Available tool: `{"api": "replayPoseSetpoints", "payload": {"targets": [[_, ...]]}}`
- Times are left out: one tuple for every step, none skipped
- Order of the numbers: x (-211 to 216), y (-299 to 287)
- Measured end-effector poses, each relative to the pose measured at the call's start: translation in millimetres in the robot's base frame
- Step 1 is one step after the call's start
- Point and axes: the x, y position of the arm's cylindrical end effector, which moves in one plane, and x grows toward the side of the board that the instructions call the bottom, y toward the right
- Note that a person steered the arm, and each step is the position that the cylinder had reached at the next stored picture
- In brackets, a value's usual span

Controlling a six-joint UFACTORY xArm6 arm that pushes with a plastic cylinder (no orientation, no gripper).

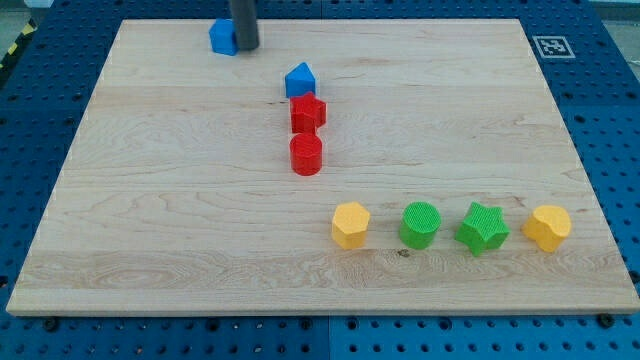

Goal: Separate the blue triangle from the red star

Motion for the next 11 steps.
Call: {"api": "replayPoseSetpoints", "payload": {"targets": [[-18, -36], [-17, -25], [-7, 80], [29, 153], [93, 160], [118, 154], [118, 126], [111, 96], [99, 78], [83, 74], [69, 72]]}}
